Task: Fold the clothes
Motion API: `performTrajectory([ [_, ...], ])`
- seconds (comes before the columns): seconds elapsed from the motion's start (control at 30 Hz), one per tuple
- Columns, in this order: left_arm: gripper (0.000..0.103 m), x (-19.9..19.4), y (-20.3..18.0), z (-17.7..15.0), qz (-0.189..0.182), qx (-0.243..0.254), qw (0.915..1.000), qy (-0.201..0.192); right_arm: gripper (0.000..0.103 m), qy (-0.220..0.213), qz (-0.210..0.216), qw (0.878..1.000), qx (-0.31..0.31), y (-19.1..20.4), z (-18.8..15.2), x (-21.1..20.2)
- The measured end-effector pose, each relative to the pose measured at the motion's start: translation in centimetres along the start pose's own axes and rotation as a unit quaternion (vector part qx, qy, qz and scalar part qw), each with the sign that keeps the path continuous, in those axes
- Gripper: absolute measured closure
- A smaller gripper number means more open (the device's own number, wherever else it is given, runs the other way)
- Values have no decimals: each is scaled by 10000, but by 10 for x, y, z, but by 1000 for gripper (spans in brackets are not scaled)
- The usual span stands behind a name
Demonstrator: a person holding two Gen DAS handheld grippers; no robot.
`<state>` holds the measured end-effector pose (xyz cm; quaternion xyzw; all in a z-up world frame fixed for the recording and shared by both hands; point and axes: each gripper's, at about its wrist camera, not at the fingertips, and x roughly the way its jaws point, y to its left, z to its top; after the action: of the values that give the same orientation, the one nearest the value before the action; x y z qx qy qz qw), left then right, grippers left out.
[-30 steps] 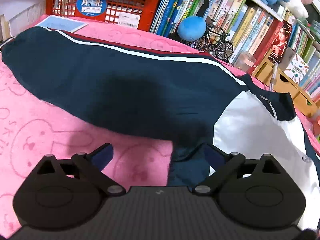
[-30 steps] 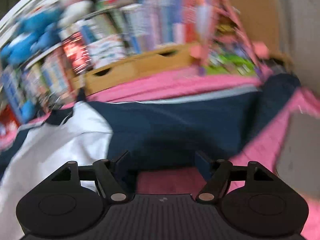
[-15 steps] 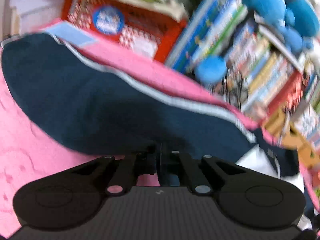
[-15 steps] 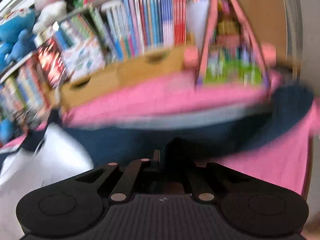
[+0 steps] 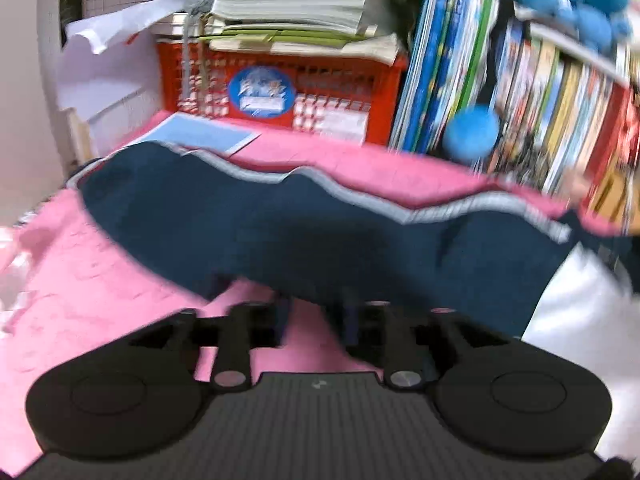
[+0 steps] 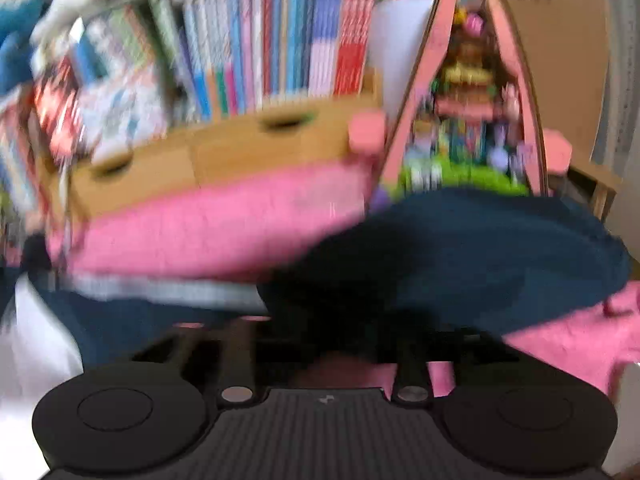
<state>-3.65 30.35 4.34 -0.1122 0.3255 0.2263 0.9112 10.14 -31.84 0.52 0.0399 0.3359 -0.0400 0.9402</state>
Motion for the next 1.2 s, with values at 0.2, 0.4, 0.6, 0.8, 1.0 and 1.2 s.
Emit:
performTrajectory([
  [0.2,57,-73,-2,-8,-387,775,9918,-935,23,-333,-921,9799,-1737,37,-27,-66],
  [0.4,77,-74,-122,-11,-2310,2190,9463,-554,52,-455,1050,9737,-1969,130,-19,-99],
  [0.6,90,7,-228,-26,-2107,3031,9292,154,87,408,1774,9583,-2205,229,-10,-27],
  [0.8,89,75,-251,24,-1277,2808,9512,-28,93,464,1361,9765,-1607,238,20,57],
  [1.0,90,115,-256,43,-548,2957,9524,-497,92,-28,854,9835,-1593,249,38,101],
  [1.2,86,132,-237,68,-343,2567,9654,-316,88,-51,1001,9884,-1137,239,50,117],
])
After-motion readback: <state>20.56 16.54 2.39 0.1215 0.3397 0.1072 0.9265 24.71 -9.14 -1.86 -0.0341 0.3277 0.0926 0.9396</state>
